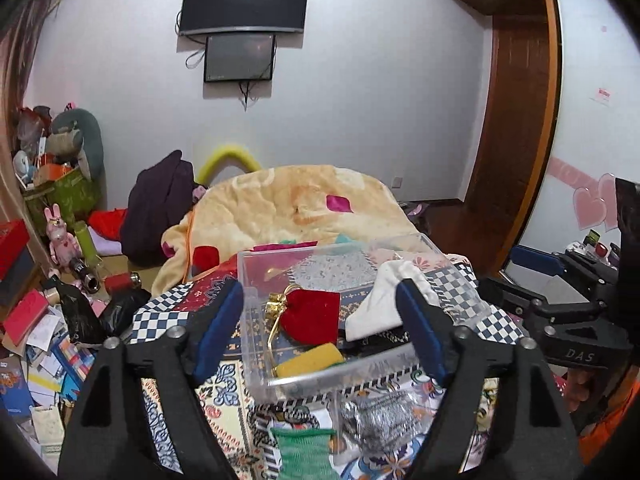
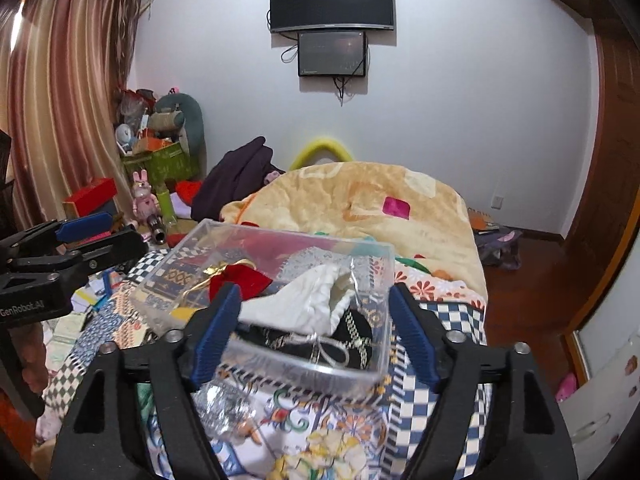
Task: Organize soft objects
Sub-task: 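Grasp the green knit mesh item with the left tool while the right tool grasps the floral scrunchie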
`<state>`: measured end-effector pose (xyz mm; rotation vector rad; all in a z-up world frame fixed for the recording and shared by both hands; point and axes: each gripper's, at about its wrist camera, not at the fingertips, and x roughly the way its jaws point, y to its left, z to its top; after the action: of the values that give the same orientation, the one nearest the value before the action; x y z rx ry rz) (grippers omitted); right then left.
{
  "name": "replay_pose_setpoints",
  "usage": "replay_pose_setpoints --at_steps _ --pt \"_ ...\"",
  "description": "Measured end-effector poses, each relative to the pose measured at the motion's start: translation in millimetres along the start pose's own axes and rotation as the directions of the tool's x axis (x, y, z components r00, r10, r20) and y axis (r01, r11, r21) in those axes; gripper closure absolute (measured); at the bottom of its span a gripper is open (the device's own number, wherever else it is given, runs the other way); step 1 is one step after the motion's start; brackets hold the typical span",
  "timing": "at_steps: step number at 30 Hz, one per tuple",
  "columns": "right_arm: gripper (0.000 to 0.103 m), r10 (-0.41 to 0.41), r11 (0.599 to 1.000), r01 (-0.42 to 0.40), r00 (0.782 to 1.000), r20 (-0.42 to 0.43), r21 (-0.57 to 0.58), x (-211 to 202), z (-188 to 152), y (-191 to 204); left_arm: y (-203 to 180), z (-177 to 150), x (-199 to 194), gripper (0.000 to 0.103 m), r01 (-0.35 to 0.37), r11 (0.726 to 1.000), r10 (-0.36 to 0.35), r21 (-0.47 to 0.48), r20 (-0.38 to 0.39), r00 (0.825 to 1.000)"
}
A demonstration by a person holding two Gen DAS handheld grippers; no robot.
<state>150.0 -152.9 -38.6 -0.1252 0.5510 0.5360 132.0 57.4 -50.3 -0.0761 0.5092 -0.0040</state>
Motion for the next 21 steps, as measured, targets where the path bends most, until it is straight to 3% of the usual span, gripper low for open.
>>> replay_pose_setpoints --at_steps 4,11,21 --pt "0.023 -0.001 1.000 0.000 1.000 -0.023 -0.010 -3 -18 2 1 -15 -10 0.013 -0.003 1.000 0.003 0.002 -0.011 1.000" --pt "0.023 -0.012 1.000 0.012 0.994 -0.110 -0.009 -5 -56 2 12 -55 -7 0.012 -0.021 0.999 0.018 -0.028 -0.105 0.994" --pt "0.021 0.009 0.997 0.013 0.960 -0.278 0.077 11 -113 -8 16 -117 2 0.012 -0.040 0.998 0.027 -0.046 -0.249 0.968"
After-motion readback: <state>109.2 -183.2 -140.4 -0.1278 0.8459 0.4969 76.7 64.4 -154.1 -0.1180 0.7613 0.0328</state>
